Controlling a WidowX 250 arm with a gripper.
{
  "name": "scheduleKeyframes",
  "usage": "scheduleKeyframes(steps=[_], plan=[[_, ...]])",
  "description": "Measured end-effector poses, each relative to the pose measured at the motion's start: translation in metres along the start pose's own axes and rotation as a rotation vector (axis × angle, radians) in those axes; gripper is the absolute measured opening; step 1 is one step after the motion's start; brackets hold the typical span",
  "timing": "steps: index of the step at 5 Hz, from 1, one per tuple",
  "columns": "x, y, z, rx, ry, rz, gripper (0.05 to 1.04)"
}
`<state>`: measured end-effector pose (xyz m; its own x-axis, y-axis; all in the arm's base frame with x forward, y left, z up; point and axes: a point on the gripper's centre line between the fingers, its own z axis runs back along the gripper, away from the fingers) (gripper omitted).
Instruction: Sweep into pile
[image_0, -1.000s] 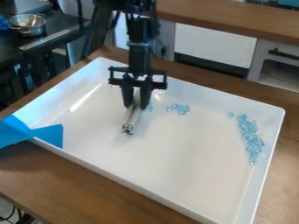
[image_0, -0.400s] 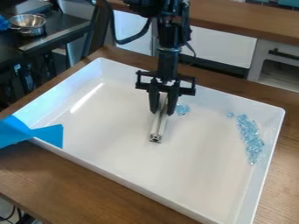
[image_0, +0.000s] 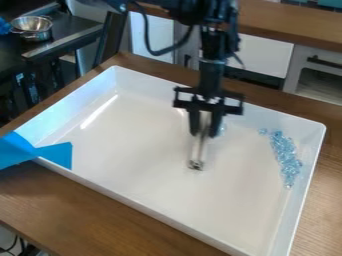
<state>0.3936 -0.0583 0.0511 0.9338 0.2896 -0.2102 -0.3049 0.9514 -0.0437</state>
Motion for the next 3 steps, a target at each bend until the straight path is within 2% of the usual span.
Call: scheduleKeyframes(steps=[1, 3], plan=[[-0.016, -0.03, -0.004, -0.016, 0.047, -0.037, 0.35], [-0.024, -0.084, -0.01, -0.011, 0.055, -0.129, 0.35]])
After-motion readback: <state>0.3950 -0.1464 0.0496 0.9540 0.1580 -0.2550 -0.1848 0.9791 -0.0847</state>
